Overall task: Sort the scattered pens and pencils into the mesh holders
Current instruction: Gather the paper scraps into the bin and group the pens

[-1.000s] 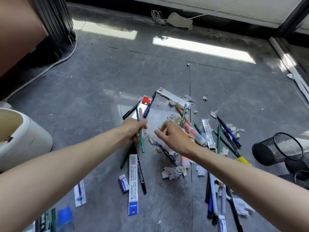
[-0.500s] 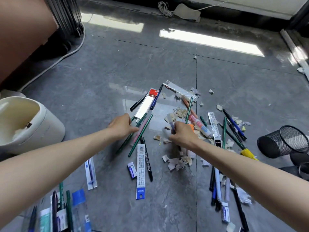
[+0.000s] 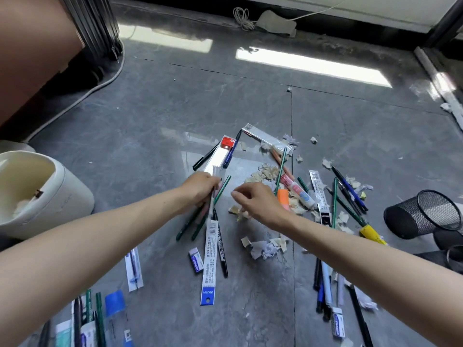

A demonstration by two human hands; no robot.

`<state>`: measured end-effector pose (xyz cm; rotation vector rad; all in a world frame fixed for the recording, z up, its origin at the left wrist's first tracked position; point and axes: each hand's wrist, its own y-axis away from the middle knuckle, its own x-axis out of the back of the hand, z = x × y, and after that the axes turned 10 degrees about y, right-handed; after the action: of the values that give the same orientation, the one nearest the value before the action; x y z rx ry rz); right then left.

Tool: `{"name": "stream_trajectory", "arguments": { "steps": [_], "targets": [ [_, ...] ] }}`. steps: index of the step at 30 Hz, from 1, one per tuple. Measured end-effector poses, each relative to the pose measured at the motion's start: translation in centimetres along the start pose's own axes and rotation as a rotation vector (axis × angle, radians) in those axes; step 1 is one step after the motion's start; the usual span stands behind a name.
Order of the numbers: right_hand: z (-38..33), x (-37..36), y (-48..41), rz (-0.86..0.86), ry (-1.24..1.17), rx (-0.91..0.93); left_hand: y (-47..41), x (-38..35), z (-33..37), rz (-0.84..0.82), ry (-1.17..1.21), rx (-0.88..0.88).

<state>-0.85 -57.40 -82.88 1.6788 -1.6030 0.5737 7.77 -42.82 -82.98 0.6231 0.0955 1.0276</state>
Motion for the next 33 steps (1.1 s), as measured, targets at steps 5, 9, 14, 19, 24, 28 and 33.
{"name": "stream_trajectory", "arguments": {
  "steps": [5,9,14,19,24,28,33],
  "targets": [
    [2.1,0.6,-0.7,-0.033,0.31,-0.037,-1.1,3.1,-1.2,-0.039,-0.723,-0.151],
    [1.5,-1.2,-0.3,-0.153,0.296,0.019,-1.5,2.8,-2.6,0.032,-0.813,-0.214],
    [1.8,-2.2,0.0,-0.108,0.5,0.024,-3.5,0.4,-1.7,0.225,-0.712,-0.448],
    [2.9,-0.8,-0.2,0.045,0.497,-0.022,-7.4,-3.9,0.1,0.063,-0.635,-0.603],
    [4.9,1.6,-1.9,0.239,0.555,-0.08,-11.7,-6.3,1.8,0.056,-0.714,-0.497],
    [6.7,3.3,-3.3,0.251,0.529,-0.226,-11.0,-7.8,0.9,-0.029,-0.697,-0.67],
    [8.9,4.6,-4.7,0.168,0.478,-0.256,-12.3,-8.3,1.8,0.031,-0.649,-0.822]
  ]
}}
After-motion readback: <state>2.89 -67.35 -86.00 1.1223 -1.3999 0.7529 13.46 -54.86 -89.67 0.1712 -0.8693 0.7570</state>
